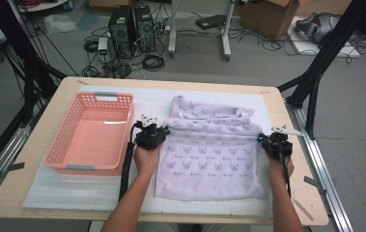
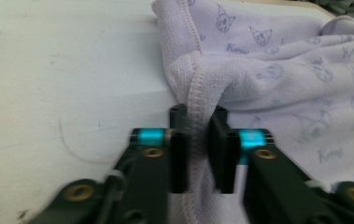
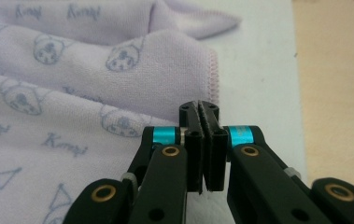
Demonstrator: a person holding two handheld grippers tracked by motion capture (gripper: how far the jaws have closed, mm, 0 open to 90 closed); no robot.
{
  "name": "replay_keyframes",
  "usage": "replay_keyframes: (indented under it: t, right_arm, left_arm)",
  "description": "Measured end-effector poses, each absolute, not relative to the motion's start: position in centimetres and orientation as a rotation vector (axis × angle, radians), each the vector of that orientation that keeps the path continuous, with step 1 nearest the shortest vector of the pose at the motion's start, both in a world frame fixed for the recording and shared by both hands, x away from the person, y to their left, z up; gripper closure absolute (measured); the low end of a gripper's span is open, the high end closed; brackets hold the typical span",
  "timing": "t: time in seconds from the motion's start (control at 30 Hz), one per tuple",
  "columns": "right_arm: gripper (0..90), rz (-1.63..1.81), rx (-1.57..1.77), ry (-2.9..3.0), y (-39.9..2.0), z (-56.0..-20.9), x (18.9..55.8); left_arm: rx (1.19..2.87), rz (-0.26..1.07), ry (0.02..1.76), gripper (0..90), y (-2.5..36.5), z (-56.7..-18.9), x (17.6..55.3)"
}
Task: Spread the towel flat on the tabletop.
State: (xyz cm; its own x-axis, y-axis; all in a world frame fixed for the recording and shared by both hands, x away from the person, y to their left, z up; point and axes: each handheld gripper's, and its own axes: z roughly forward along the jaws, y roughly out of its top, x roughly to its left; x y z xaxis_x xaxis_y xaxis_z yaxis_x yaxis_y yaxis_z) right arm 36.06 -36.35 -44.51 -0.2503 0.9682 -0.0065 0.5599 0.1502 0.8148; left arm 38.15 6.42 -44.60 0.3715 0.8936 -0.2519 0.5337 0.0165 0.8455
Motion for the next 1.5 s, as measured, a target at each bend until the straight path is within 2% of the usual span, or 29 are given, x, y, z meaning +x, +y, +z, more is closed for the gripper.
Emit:
replay_keyframes:
  t: [0.03, 0.13, 0.23, 0.37, 0.47, 0.53, 0.77, 0.87, 0.9, 0.93, 0.97, 1.03, 1.3, 1.37, 1.4, 1.43, 1.47, 1.5]
  right_arm:
    - [87.5, 0.968, 1.444, 1.893, -36.4, -44.5, 36.0]
    - [72.3, 1.040, 1.440, 1.906, -36.4, -44.0, 35.3]
    - [68.0, 1.062, 1.420, 1.930, -36.3, -43.5, 34.4]
    - [63.0, 1.082, 1.378, 1.948, -36.5, -42.7, 32.6]
    - [60.6, 1.106, 1.357, 1.992, -36.6, -42.4, 30.9]
    - [60.4, 1.096, 1.373, 2.042, -36.7, -42.9, 30.0]
    - [51.3, 1.127, 1.330, 2.231, -35.2, -44.2, 28.6]
    - [53.5, 1.030, 1.277, 2.258, -34.1, -44.6, 28.7]
    - [59.1, 1.050, 1.279, 2.248, -33.9, -44.7, 28.8]
    - [71.9, 1.074, 1.278, 2.263, -33.9, -44.7, 28.8]
    - [80.9, 1.121, 1.271, 2.297, -33.9, -44.8, 28.9]
    - [84.3, 1.135, 1.285, 2.294, -34.0, -44.7, 29.2]
    - [87.7, 1.025, 1.307, 2.137, -34.0, -44.7, 31.6]
    - [85.0, 1.015, 1.342, 2.075, -34.1, -44.8, 31.9]
    - [84.3, 1.056, 1.372, 2.071, -34.5, -44.8, 32.0]
    - [83.2, 1.064, 1.372, 2.067, -34.8, -44.7, 31.8]
    - [82.1, 1.089, 1.362, 2.061, -35.2, -44.4, 31.4]
    - [80.3, 1.108, 1.357, 2.060, -35.4, -44.2, 31.1]
  left_arm:
    - [1.653, 0.429, 1.288, 56.4, 6.5, -44.6, 38.1]
    - [1.737, 0.421, 1.228, 47.7, 6.4, -44.3, 37.4]
    - [1.796, 0.398, 1.182, 42.4, 6.5, -44.0, 36.3]
    - [1.865, 0.412, 1.099, 40.0, 6.6, -43.2, 34.8]
    - [1.868, 0.339, 1.029, 39.9, 6.8, -43.2, 33.5]
    - [1.883, 0.346, 0.985, 40.1, 6.9, -43.5, 32.5]
    - [1.988, 0.339, 1.057, 40.6, 7.4, -44.9, 31.6]
    - [1.999, 0.366, 1.046, 45.4, 7.5, -45.0, 31.5]
    - [2.023, 0.400, 1.031, 50.8, 7.5, -45.0, 31.4]
    - [2.032, 0.410, 1.002, 64.3, 7.7, -44.9, 31.5]
    - [2.016, 0.349, 1.021, 87.7, 8.0, -44.9, 31.7]
    - [2.018, 0.373, 1.039, 87.5, 7.8, -44.8, 31.8]
    - [1.924, 0.544, 1.110, 87.6, 8.4, -44.9, 32.9]
    - [1.895, 0.542, 1.118, 86.7, 8.9, -44.8, 33.1]
    - [1.881, 0.533, 1.122, 83.8, 9.0, -44.7, 32.9]
    - [1.866, 0.510, 1.107, 72.0, 9.2, -44.6, 32.7]
    - [1.862, 0.498, 1.097, 64.0, 9.2, -44.6, 32.5]
    - [1.872, 0.494, 1.076, 61.9, 9.3, -44.5, 32.2]
